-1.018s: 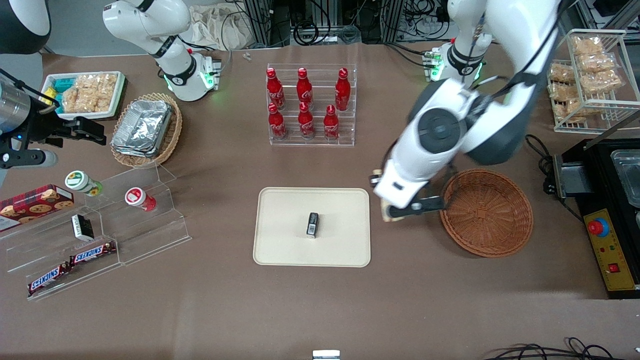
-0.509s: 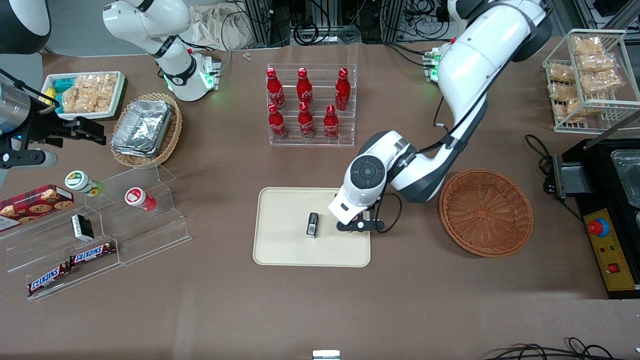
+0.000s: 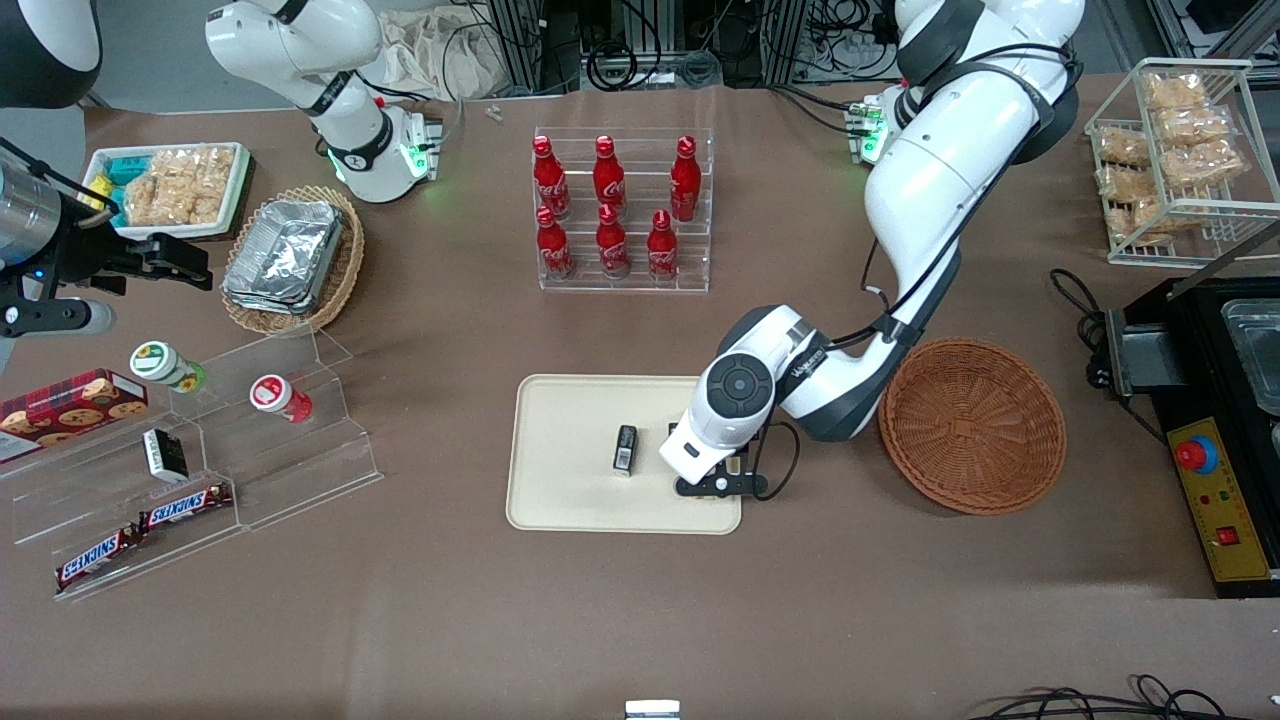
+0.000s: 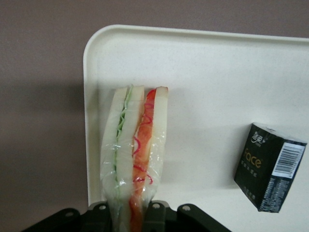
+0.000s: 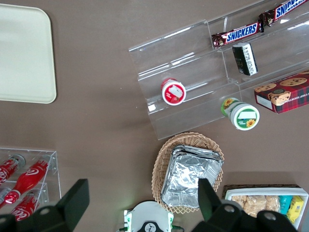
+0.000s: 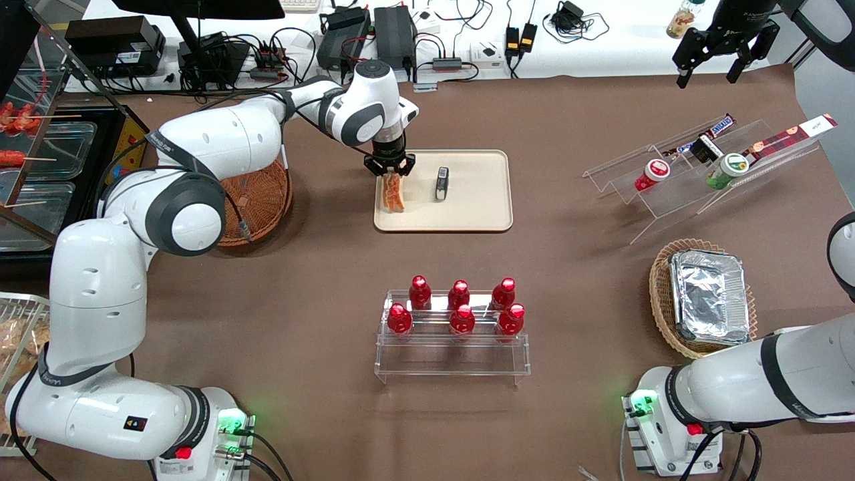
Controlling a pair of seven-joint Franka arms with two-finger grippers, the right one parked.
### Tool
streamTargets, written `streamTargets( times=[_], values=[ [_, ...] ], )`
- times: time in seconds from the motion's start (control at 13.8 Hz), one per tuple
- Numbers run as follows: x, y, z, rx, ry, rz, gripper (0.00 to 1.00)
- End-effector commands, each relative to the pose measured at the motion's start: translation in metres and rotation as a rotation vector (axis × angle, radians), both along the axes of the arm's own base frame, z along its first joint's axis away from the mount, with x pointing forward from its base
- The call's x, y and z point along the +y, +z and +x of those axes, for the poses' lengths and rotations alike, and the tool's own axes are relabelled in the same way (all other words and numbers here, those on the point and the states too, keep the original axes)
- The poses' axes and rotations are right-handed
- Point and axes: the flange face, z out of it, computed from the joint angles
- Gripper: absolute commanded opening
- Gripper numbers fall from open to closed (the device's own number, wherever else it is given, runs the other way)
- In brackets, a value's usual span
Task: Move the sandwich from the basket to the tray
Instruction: 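Lower the sandwich onto the tray beside the black box, open gripper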
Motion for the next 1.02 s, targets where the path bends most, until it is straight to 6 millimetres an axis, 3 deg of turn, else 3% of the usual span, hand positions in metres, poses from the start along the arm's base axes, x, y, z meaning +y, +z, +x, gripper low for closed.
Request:
streamTargets(
  times=[0.0,0.15,0.36,0.73,0.87,0.95],
  values=[
    [-0.004,0.002,0.004,-0.011,-0.001,0.014,0.99],
    [-0.002,0.01,0.005,-0.013,0.002,0.018,0.99],
    [0.009,0.043,0.005,0.003,0.003,0.074,0.99],
    [0.078,0.152,0.015,-0.004,0.068,0.16,0.99],
    [0.1,0.184,-0.001,-0.003,0.044,0.157,0.99],
    [0.124,0.198,-0.007,0.009,0.044,0.149,0.99]
  ],
)
